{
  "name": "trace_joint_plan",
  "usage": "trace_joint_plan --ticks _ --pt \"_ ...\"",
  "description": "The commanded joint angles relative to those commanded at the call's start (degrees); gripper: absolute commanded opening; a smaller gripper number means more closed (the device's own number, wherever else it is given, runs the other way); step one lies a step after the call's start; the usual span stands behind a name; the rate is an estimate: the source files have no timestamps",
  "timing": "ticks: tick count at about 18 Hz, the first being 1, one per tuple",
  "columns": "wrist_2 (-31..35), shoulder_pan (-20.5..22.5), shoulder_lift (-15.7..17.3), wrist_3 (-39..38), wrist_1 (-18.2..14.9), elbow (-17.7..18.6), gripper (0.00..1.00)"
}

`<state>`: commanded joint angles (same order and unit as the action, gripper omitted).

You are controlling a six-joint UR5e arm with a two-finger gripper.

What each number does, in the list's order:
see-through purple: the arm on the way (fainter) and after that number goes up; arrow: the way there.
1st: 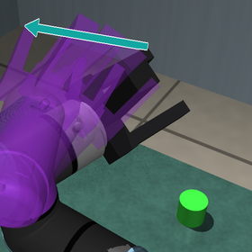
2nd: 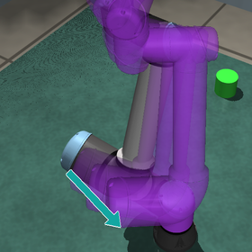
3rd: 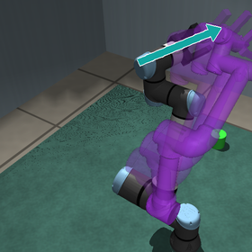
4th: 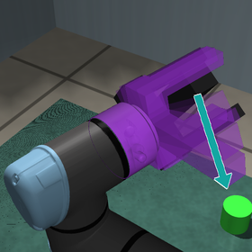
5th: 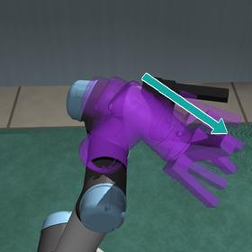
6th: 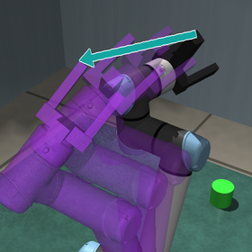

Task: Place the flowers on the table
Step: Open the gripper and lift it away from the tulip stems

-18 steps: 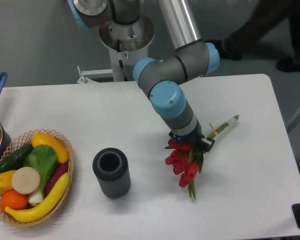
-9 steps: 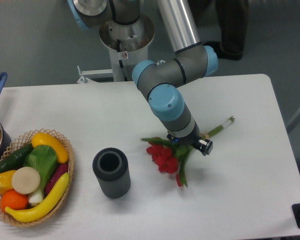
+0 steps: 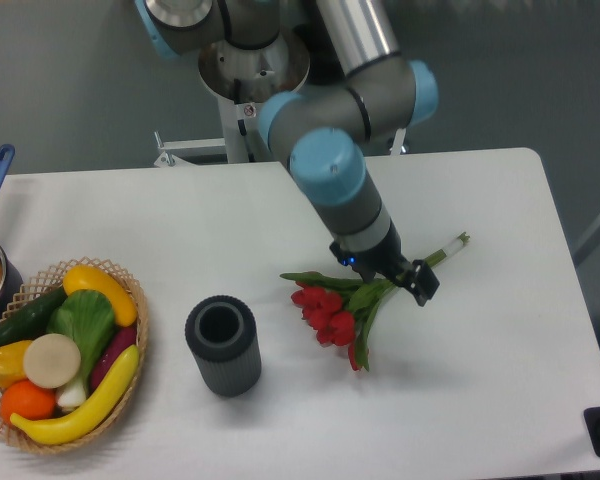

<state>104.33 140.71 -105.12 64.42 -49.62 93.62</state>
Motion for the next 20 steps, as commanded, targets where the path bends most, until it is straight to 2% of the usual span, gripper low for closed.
trace_joint_plan --ticks 3,5,9,13,16,18,20 --pt "-2.8 0.35 1.23 3.68 -11.08 -5.28 1.0" --pt "-5.09 1.22 2.98 7.11 -16.01 -7.31 1.0" --pt "-11.5 7.28 4.66 11.24 -24.44 -11.79 1.0" --pt "-13.1 12.82 5.1 27.21 -35.34 -16.45 1.0" --pt "-13.71 17.21 6.5 37.51 -38.44 -16.46 1.0" --pt "-15.11 18.8 6.51 39.46 -38.62 -15.85 1.0" --pt "-20.01 19.42 6.42 39.56 -38.18 -14.53 1.0"
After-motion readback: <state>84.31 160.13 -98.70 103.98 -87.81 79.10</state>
